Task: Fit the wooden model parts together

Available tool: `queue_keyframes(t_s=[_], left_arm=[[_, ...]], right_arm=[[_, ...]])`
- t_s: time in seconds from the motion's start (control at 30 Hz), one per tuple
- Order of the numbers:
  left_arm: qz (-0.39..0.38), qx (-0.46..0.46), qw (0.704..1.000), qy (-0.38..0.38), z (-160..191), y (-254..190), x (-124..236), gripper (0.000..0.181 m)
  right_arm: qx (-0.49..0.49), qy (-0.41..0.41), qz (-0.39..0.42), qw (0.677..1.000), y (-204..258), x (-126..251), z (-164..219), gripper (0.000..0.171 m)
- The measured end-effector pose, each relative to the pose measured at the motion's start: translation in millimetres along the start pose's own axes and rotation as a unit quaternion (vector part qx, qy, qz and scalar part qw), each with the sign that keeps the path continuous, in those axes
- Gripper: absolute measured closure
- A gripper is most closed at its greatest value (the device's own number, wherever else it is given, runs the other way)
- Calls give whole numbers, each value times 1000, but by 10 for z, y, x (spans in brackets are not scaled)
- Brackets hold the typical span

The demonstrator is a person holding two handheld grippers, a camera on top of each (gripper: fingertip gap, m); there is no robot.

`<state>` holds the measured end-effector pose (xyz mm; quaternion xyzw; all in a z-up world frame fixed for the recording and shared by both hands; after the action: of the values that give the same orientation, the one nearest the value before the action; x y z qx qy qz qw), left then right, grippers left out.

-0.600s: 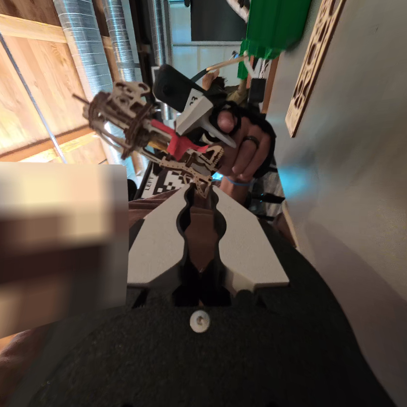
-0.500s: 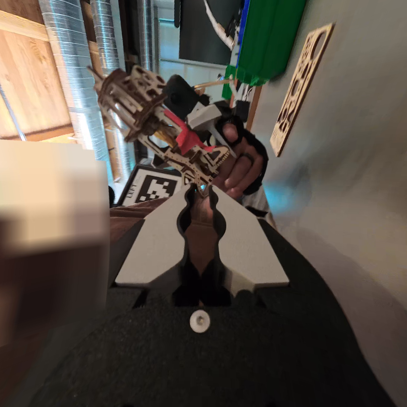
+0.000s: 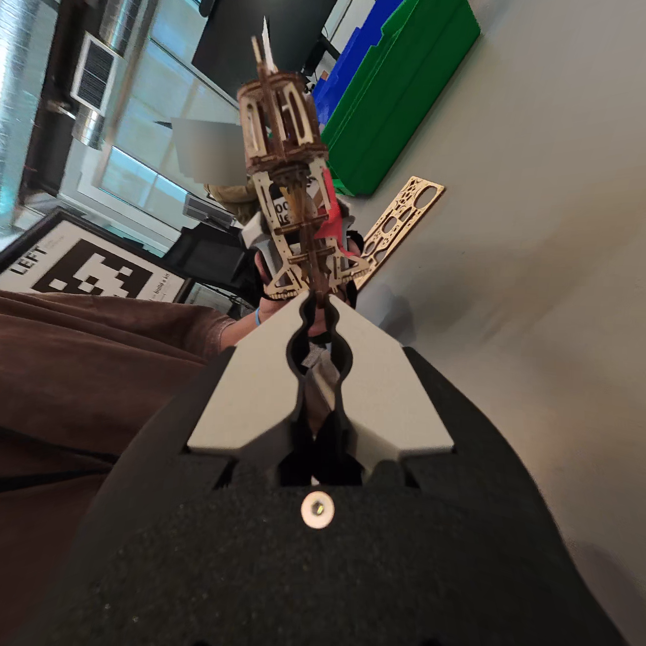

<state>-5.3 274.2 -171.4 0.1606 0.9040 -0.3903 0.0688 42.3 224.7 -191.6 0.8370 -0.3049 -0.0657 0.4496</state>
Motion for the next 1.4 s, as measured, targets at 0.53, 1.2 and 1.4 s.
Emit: queue_keyframes(t_s=[0.53,1.2,1.4], left_arm=[[51,137,985,-96,1,21,-50,140],[84,169,975,-121,-7,-52,-90,140],[79,163,977,-114,34,-63,-130,140]], right_arm=[[-45,6,-6,999,89,-8,-2,169],[74,-66,45,994,244,-12,-191,169],[62,-68,48,995,224,12,-198,171]])
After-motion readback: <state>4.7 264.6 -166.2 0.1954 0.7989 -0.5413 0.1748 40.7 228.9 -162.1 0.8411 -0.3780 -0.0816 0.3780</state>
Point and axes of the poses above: each gripper's, where its closed fingertips meet, x back along the fingers, z out of its underside, y = z × x across the jaws, the point moved 3 cm from there along x, back along the fingers, and after that the axes turned 3 degrees about z, right-handed, at the moved point
